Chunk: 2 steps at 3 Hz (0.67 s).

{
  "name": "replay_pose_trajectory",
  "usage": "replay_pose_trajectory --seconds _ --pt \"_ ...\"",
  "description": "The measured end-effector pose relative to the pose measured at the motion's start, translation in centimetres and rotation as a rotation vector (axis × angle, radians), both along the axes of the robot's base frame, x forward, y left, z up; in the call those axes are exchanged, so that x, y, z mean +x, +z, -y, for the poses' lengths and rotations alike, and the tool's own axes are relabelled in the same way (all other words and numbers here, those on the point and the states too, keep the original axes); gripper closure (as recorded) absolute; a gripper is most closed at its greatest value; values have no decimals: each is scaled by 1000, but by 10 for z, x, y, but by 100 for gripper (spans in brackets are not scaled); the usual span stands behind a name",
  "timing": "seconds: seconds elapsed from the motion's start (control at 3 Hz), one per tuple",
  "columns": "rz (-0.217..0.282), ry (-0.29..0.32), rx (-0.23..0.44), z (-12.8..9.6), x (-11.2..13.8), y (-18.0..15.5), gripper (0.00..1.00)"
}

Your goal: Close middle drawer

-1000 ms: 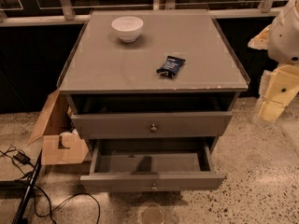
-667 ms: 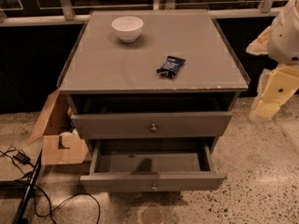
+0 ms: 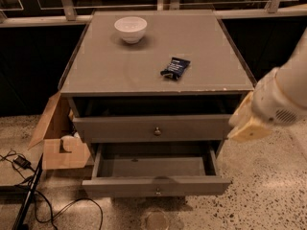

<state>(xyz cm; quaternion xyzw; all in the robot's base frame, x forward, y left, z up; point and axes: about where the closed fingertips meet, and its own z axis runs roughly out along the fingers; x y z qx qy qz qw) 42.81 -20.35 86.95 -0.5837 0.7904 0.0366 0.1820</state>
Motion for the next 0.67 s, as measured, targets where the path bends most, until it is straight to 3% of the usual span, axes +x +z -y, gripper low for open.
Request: replay_pose_trajectory --seconds 0.33,0.67 --pt "-54 -21 123 -7 2 -82 84" --pt "-134 -57 206 -6 -3 -164 100"
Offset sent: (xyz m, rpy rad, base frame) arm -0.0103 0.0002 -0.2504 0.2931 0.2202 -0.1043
